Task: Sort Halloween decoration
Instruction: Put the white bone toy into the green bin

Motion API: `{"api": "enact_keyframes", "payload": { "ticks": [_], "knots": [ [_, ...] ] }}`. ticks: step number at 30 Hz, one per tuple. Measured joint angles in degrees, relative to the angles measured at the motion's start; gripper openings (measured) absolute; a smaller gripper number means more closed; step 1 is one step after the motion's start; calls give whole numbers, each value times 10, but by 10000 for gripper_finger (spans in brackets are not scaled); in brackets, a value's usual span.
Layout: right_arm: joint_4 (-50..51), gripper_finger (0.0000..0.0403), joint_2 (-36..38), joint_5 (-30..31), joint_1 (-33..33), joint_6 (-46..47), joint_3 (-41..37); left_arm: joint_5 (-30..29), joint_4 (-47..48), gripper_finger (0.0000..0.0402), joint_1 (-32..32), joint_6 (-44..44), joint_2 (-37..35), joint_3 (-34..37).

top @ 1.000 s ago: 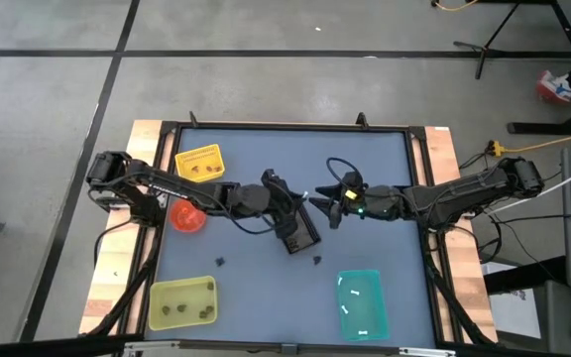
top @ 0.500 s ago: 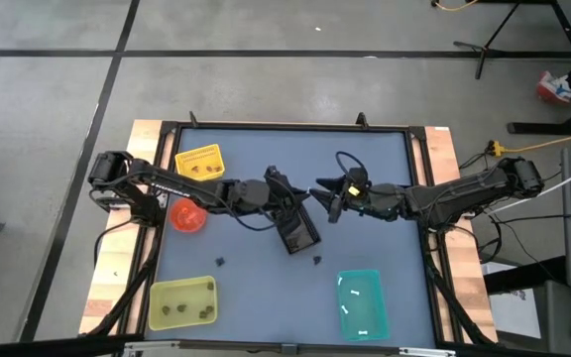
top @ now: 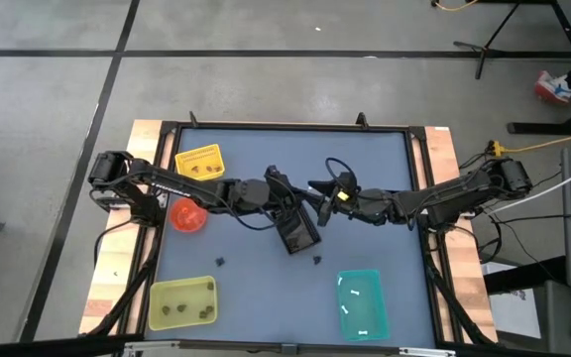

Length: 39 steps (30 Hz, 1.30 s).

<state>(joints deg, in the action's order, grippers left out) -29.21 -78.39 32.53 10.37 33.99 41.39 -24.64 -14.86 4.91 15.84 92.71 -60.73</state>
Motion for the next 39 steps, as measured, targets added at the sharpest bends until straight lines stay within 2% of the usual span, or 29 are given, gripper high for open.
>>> {"api": "enact_keyframes", "payload": {
  "ticks": [4, 15, 25, 30, 39],
  "knots": [
    [0, 225, 0, 0, 0, 0, 0, 1, -2, 14, 0, 0, 0, 0],
    [1, 109, 0, 0, 0, 0, 0, 1, -2, 14, 0, 0, 0, 0],
    [2, 39, 0, 1, 0, 0, 0, 1, -2, 14, 0, 0, 0, 0],
    [2, 19, 0, 1, 0, 0, 0, 1, -2, 14, 0, 0, 0, 0],
    [2, 25, 0, 1, 0, 0, 0, 1, -2, 14, 0, -2, 0, 0]
  ]
}}
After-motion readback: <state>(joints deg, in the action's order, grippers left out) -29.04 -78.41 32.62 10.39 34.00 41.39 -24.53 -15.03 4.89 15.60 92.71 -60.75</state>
